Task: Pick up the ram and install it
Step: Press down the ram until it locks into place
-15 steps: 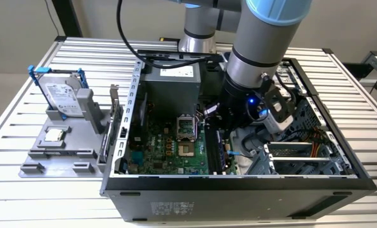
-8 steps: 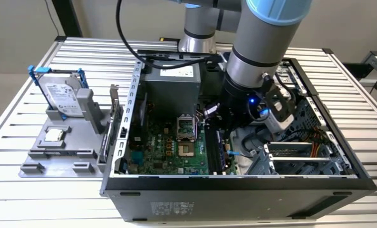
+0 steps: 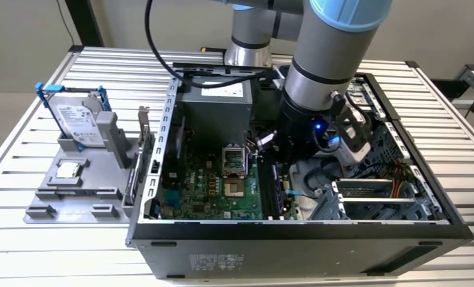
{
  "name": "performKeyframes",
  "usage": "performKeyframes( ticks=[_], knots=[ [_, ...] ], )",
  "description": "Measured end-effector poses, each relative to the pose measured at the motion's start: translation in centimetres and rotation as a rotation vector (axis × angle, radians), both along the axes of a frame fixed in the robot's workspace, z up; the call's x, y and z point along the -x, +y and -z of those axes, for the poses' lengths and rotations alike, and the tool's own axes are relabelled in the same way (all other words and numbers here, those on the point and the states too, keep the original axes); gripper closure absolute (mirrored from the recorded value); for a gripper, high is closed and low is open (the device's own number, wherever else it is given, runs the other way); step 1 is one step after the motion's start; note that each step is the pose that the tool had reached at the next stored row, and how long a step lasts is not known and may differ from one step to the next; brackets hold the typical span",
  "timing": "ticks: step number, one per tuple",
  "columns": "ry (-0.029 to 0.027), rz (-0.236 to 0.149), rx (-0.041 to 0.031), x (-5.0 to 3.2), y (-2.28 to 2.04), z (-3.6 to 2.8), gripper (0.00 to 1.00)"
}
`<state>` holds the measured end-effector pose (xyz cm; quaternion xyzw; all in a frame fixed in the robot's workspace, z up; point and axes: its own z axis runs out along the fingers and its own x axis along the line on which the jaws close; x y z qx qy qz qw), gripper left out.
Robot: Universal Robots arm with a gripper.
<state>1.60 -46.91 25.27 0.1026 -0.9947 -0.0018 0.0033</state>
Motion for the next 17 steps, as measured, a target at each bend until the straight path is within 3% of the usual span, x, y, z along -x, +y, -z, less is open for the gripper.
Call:
performKeyframes(
  ticks=[17],
  knots=[
    [0.0001, -0.085, 0.0001, 0.0, 0.0, -0.02, 1.0]
  ],
)
